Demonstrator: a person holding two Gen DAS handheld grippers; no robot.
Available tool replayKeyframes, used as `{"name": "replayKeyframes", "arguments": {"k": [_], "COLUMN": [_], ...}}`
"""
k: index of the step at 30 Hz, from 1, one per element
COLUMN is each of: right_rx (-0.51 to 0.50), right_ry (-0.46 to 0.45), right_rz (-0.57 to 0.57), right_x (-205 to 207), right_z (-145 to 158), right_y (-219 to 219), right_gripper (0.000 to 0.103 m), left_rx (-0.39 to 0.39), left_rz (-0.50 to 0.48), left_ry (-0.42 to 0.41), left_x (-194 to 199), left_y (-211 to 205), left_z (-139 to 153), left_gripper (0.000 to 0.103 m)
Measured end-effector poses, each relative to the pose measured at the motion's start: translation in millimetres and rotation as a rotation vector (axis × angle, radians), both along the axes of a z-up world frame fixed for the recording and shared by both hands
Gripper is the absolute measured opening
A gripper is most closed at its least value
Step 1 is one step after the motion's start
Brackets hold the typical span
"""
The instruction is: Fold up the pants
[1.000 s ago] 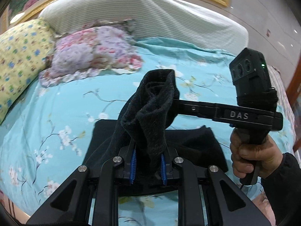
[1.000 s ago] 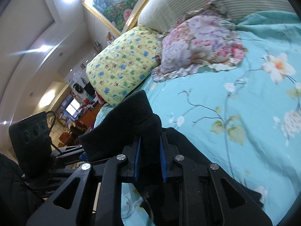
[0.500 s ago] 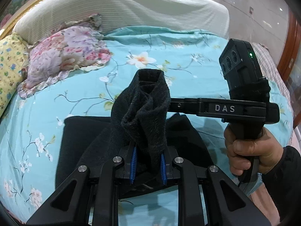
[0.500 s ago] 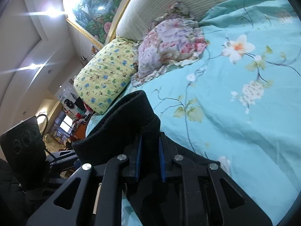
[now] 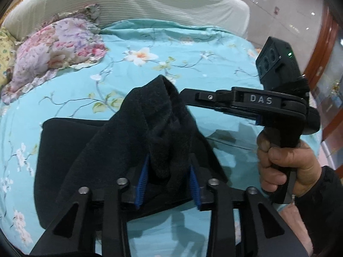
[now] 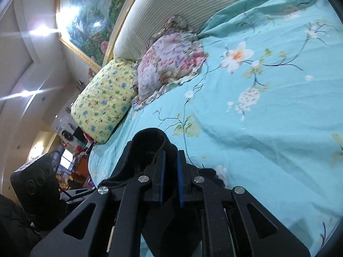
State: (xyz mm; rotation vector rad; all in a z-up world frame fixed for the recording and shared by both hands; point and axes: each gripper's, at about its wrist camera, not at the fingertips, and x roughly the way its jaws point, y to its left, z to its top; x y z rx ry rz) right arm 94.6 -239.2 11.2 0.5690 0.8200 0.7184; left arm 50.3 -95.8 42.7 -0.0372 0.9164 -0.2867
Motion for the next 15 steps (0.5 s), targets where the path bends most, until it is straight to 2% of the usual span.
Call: {"name": "replayKeyframes", "arguments": {"k": [3,5,7,8,9,15], "right_rx": [-0.006,-0.007,-0.016,-0.018,-0.017,-0.038], "right_ry": [0.015,0.023,0.034,0.028,0.012,-0.002], "right_rz": [-0.036,-0.055,-0.08,-0.092,-0.104,-0.143], "right_x": [-6,-11,-16,-20,-25,-42], "right_z": [1,2,4,6,9,24], "right_y": [-3,-4,-4,-4,-3,5], "right_gripper": [0.013,0.022,0.073,0.081,0.084,0.085], "left_rx": [-0.045,-0.083,-0.109,-0.118,-0.126,-0.159], "left_rz": [-0.04,-0.069,-0.084,-0.083,-0.078,-0.02], "left_ry": [-0.004,-0.016,-0.025,-0.033,-0.043,-0.07], "left_x": [-4,-9,-13,-16,-18,-24], "left_y": [0,1,5,8,12,45], "left_z": [3,7,13,16,19,33], "left_gripper": [0.043,0.046,0.054,0.057,0.057,0.061]}}
